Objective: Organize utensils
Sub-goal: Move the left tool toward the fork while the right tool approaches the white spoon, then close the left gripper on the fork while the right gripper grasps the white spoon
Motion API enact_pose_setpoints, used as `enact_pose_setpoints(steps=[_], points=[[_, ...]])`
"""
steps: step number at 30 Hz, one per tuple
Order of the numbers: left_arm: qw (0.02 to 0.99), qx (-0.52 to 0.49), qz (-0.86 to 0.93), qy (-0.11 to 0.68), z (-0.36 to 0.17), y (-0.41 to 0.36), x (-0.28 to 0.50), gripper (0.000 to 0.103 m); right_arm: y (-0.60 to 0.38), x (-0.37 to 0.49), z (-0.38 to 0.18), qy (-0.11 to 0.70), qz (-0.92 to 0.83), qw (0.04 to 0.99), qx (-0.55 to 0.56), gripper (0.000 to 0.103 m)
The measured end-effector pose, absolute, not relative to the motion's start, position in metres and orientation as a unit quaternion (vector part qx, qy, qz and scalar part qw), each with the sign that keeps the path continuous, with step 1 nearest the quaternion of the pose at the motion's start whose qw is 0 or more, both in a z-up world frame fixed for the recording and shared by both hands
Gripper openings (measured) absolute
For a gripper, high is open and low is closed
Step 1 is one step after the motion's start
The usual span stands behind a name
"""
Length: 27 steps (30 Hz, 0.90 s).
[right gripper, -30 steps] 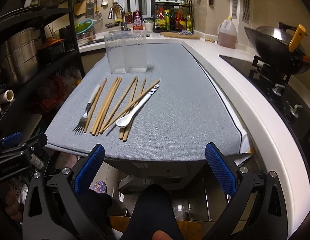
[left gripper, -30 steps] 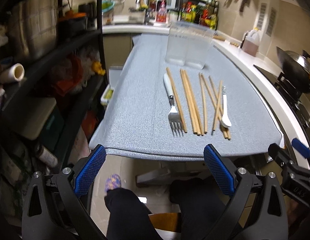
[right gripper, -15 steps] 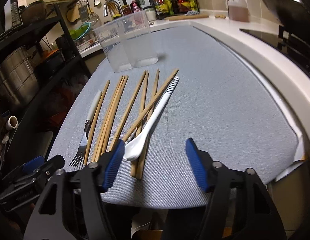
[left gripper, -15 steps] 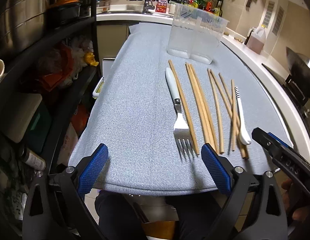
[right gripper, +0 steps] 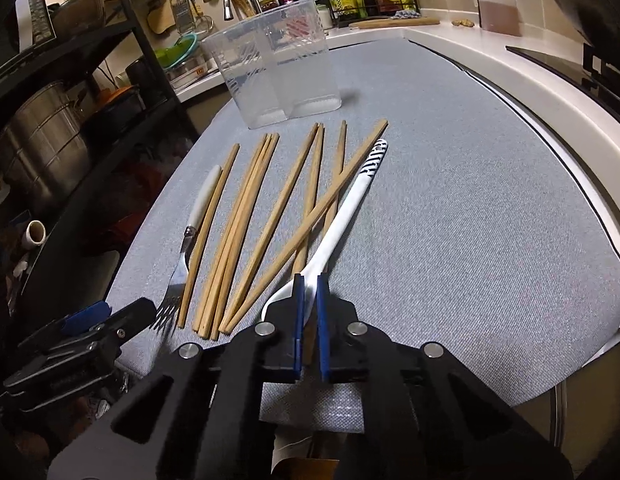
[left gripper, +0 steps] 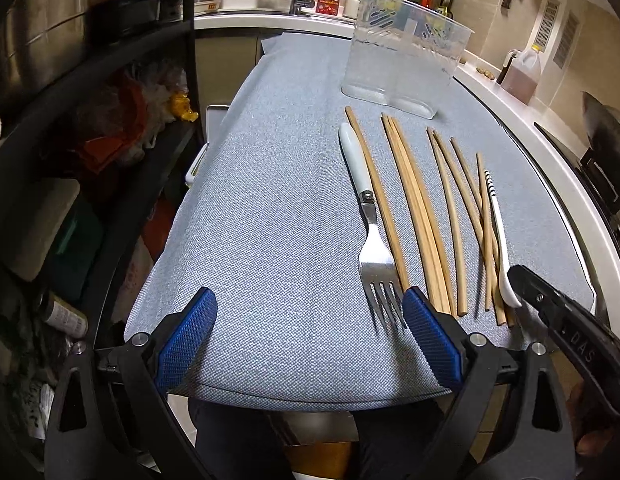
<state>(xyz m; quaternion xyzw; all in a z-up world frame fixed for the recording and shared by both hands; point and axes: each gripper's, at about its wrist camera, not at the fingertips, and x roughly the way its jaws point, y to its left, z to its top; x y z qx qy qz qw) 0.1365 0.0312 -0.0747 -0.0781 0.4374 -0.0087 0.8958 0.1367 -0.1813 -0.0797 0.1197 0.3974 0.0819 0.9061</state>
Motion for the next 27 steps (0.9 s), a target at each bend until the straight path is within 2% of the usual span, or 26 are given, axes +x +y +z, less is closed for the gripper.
enact_pose_setpoints(steps=[5,10,14,16,17,20,21,23,25,27], points=[[0.897,-0.070,-0.006,0.435,-0.073,0.029,0.137,0.091,-0.201,0.131,-0.070,0.376,0.051,0.920,0.098,0.001],[0.898,-0.065,-0.005,0.434,-0.073,0.026,0.140,0.091,-0.232,0.133,-0.066,0.363,-0.003,0.929,0.068,0.001],[0.898,-0.061,-0.008,0.436,-0.076,0.022,0.142,0.091,-0.242,0.130,-0.071,0.372,-0.010,0.925,0.076,0.007],[0.898,-0.056,-0.010,0.437,-0.078,0.018,0.143,0.091,-0.241,0.126,-0.073,0.374,-0.007,0.924,0.081,0.027],[0.898,-0.049,-0.010,0.437,-0.079,0.016,0.143,0.091,-0.241,0.124,-0.073,0.370,-0.006,0.925,0.084,0.046],[0.902,-0.033,-0.008,0.431,-0.081,0.011,0.142,0.091,-0.235,0.120,-0.072,0.362,0.006,0.929,0.076,0.049],[0.905,-0.021,-0.006,0.425,-0.082,0.009,0.139,0.088,-0.233,0.119,-0.072,0.362,0.008,0.929,0.076,0.049],[0.910,-0.005,-0.003,0.415,-0.082,0.007,0.136,0.077,-0.233,0.120,-0.074,0.365,0.011,0.927,0.081,0.050],[0.918,-0.002,-0.008,0.397,-0.080,0.008,0.130,0.055,-0.233,0.120,-0.076,0.369,0.010,0.926,0.082,0.051],[0.921,-0.010,-0.002,0.389,-0.079,0.015,0.129,0.043,-0.233,0.121,-0.077,0.371,0.010,0.925,0.084,0.051]])
